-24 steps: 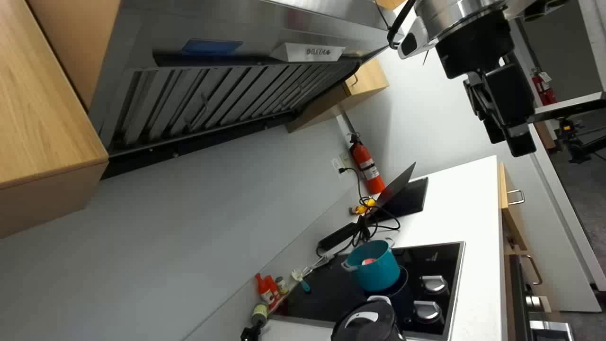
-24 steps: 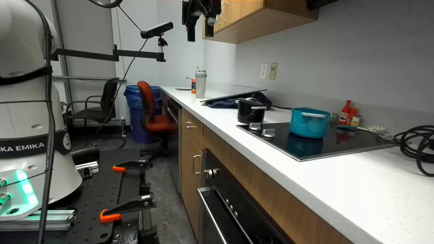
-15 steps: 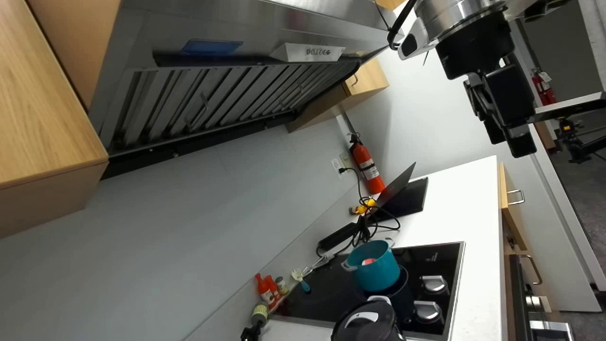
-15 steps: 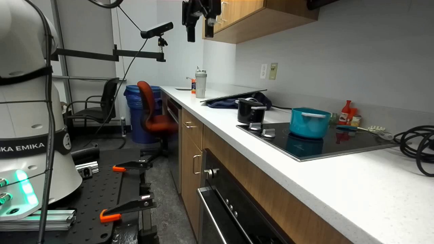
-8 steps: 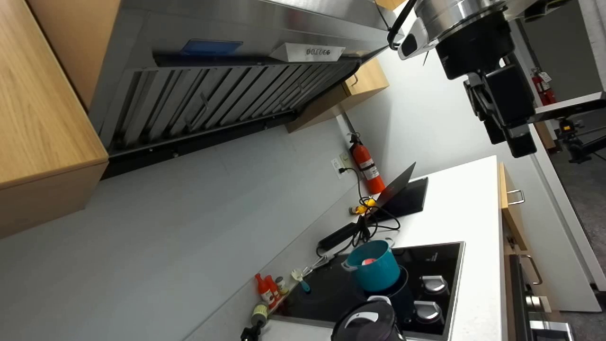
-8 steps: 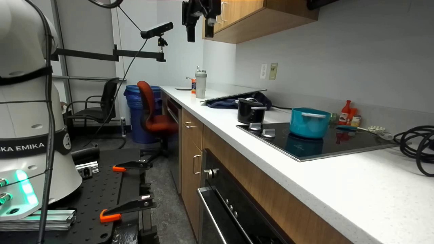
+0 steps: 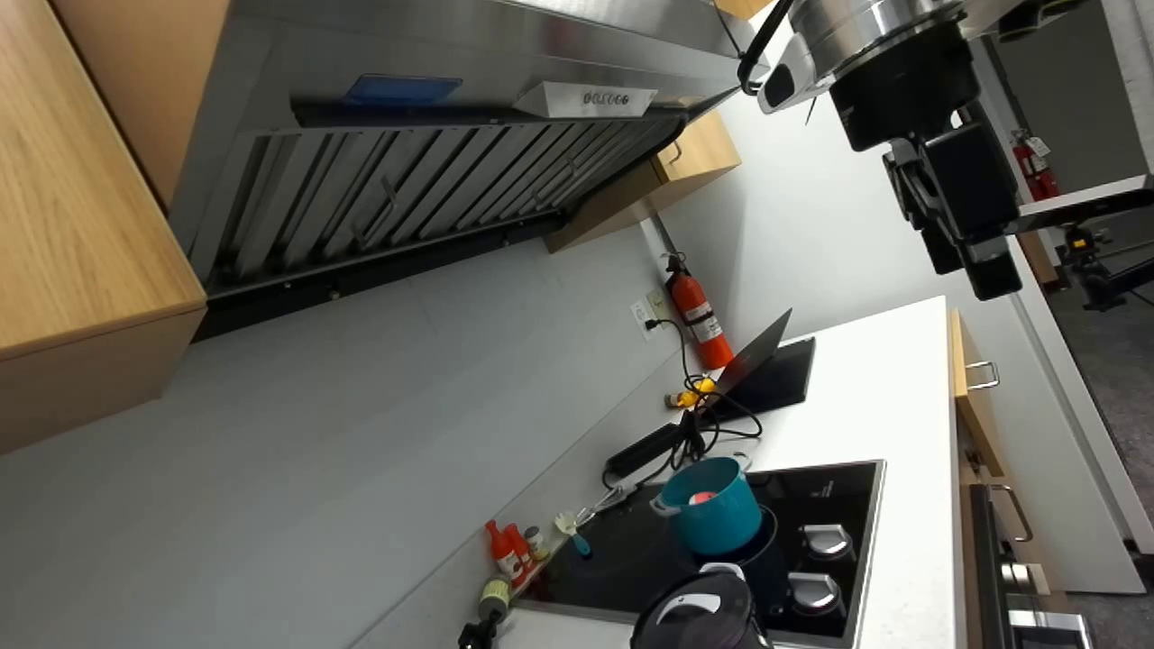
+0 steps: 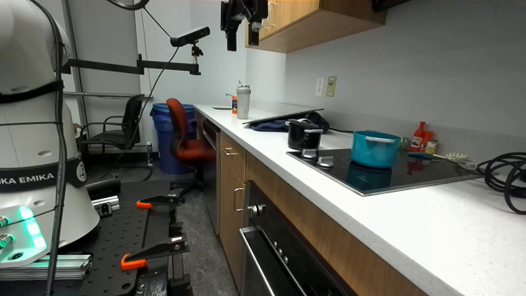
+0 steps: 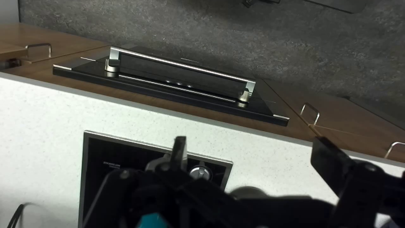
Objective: Move the lid from the black pot to the blue pot
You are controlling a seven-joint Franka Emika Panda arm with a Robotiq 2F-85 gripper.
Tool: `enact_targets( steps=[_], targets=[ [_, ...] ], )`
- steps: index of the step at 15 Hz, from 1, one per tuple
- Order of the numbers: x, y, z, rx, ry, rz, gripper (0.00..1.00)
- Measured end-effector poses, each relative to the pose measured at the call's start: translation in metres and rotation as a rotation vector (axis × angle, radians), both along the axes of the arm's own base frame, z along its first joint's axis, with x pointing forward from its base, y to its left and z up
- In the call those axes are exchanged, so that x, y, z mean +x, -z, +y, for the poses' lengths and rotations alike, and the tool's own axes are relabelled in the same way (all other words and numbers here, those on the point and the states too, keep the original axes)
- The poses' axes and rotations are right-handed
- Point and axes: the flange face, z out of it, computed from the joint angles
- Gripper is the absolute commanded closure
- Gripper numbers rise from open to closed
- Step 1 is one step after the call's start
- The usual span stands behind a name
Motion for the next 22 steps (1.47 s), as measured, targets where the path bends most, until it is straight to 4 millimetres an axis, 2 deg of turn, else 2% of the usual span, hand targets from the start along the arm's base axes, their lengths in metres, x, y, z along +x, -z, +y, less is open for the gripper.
enact_targets(
  steps=[9,13,16,22],
  targets=[
    [0.0,0.001,0.0,0.0,0.0,0.002,0.0],
    [0.001,0.01,0.001,-0.003,-0.005,0.025,0.0],
    [0.003,0.022,0.011,-0.014,-0.032,0.054,0.0],
    [0.016,0.048,0.042,-0.03,-0.103,0.048,0.0]
  ],
)
